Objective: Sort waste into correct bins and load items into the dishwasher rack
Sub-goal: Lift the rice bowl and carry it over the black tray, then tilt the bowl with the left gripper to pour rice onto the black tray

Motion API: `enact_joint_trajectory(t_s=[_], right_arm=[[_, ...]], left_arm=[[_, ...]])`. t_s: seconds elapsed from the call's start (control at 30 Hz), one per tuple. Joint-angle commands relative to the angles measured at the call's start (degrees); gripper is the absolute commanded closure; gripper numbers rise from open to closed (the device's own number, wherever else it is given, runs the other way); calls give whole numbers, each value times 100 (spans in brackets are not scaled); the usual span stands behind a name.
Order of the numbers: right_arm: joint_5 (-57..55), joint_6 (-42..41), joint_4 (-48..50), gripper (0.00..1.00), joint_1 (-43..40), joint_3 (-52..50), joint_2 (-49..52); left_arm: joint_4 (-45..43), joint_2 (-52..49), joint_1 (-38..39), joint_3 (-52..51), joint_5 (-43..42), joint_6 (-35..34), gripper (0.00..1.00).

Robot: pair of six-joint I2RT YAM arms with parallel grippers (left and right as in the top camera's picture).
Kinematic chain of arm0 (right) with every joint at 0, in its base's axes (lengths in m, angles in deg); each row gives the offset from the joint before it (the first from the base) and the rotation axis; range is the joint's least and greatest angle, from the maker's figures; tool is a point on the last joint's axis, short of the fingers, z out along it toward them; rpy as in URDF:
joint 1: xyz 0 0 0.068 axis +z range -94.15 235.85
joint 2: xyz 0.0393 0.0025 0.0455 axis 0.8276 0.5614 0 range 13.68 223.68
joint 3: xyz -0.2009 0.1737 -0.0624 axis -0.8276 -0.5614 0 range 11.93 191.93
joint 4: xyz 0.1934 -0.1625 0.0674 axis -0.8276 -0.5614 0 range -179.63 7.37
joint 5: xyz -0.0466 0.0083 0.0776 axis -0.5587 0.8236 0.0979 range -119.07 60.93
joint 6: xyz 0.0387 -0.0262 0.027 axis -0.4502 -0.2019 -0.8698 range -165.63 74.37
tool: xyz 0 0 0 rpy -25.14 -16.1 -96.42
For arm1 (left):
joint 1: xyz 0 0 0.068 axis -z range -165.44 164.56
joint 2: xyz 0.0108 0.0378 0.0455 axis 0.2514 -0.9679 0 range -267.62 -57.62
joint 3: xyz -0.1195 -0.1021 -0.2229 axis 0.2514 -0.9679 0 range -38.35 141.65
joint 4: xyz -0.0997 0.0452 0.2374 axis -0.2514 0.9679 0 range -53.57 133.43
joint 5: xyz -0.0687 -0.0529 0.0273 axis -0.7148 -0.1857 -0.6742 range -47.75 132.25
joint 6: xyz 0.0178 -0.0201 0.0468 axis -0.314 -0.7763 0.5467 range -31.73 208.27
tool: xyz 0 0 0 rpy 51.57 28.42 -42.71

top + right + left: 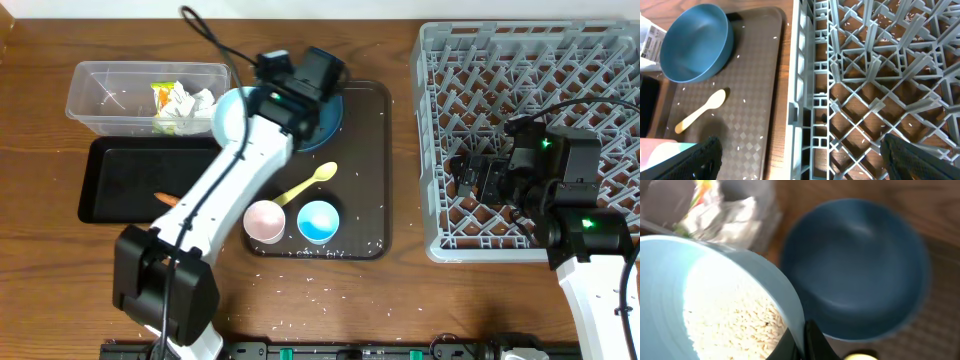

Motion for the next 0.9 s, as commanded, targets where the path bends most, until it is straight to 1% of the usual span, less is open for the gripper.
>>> enact_joint_trajectory(t_s=[0.0,0.17,0.33,0.5,0.73,0.8,0.87], right_arm=[[-57,87,-9,1,-48,114,-20],[-55,87,-11,1,-48,107,-20],[-57,87,-20,1,-48,103,-20],[-57,87,-22,1,-48,103,-20],[-55,87,-35,1,-48,103,-20],[-55,87,-33,1,-48,103,-20],[-55,85,-31,1,-48,103,-20]], left_arm=[[184,234,-649,98,-704,293,94],[516,282,-1784,98,-2328,1106,94],[933,282,-2879,74,-3755,1912,94],[929,282,-3928,-114,-5589,2695,93],[927,278,-5222,-527,-7709,3475,94],[925,275,-5560,-686,-8236,3654,94],[887,275,-5825,-841,-8566,3720,94]])
